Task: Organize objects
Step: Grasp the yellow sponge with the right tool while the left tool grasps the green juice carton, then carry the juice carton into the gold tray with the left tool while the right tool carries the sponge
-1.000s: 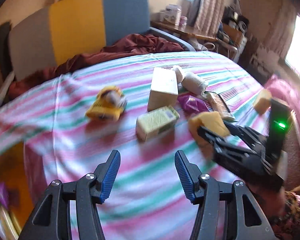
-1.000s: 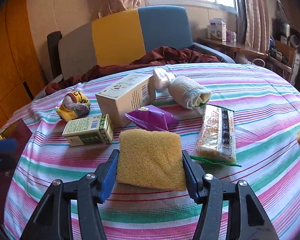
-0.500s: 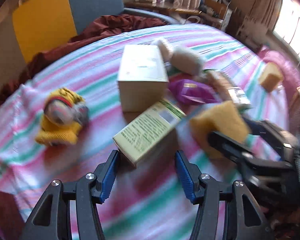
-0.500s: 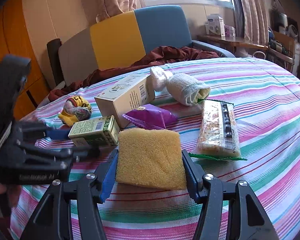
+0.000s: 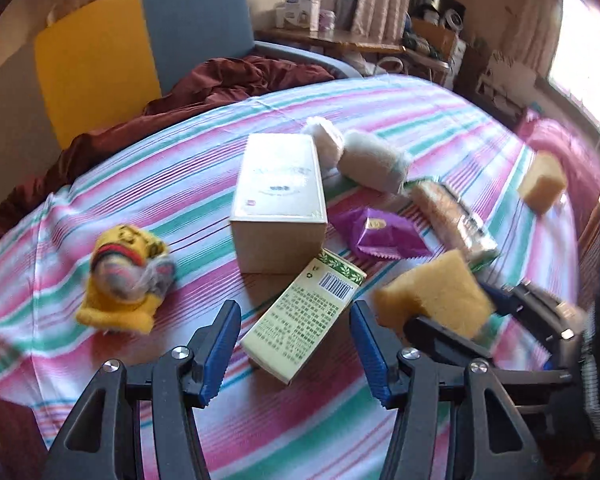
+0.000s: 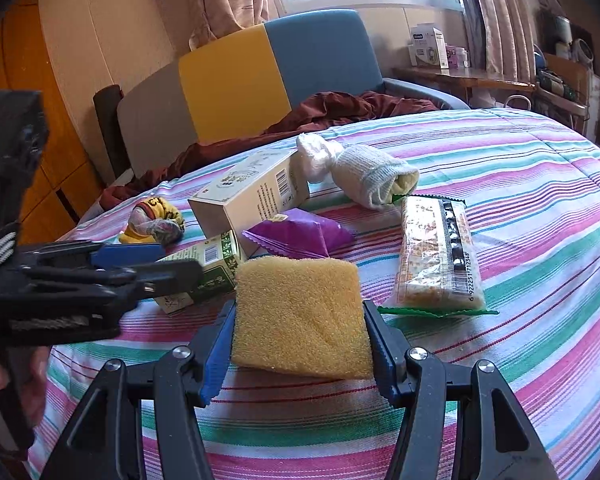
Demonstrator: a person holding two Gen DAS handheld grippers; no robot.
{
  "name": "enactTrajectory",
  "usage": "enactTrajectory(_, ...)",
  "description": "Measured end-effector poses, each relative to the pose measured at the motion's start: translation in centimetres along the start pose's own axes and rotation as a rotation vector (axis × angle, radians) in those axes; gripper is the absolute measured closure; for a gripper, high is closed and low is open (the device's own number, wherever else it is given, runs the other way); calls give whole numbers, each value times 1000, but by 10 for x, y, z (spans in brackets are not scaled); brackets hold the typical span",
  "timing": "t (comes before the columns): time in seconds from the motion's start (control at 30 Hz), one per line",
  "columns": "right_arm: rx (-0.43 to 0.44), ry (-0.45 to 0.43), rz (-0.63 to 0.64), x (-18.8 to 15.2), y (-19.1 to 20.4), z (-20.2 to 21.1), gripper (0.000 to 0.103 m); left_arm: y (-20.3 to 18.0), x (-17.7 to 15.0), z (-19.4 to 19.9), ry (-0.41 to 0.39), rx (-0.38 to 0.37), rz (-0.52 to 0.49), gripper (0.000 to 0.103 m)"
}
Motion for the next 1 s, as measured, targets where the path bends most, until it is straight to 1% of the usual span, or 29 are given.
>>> enactTrajectory(0.03, 0, 0, 0, 0, 0, 0, 43, -2, -3, -3, -1, -5, -10, 56)
enactTrajectory(0.07, 1, 0, 0, 0, 0, 0, 43, -3, -5, -5, -5, -10, -14, 61)
enactTrajectory(0.1, 1, 0, -2, 0, 0, 0, 43, -5, -9, -6, -15, -8, -17, 71)
enactTrajectory(0.13, 2, 1, -3, 0, -1, 0, 43, -5, -12, -7, -29, 5, -19, 73)
enactTrajectory(0.2, 6, 1, -6, -1, -1, 0, 43, -4, -20, -4, -69, 24, -3, 73)
enactTrajectory(0.23, 7, 1, -6, -1, -1, 0, 43, -2, -24, -2, -85, 33, 21, 73)
enactTrajectory(0.37, 3, 3, -4, -1, -1, 0, 43, 3, -35, 6, -114, 62, 71, 74)
enactTrajectory(0.47, -5, 5, 3, -1, 1, 0, 43, 3, -45, 13, -129, 69, 73, 74)
enactTrajectory(0.6, -19, 8, 16, 0, 3, 0, 43, 7, -57, 21, -155, 83, 107, 74)
enactTrajectory(0.83, -45, 15, 37, 0, 6, -1, 43, 17, -79, 39, -172, 65, 182, 74)
enactTrajectory(1.0, -82, 21, 72, 1, 11, -1, 43, 14, -98, 52, -187, 58, 166, 74)
Point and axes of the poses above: each gripper's, at about its wrist camera, not at the fingertips, and z roughly against the way its jaws point, y to its left, x to its top, the point moved 4 cm from there along -z, roughly the way its jaws point, and after that the axes turned 12 degrees about z, right-handed, at the moved point
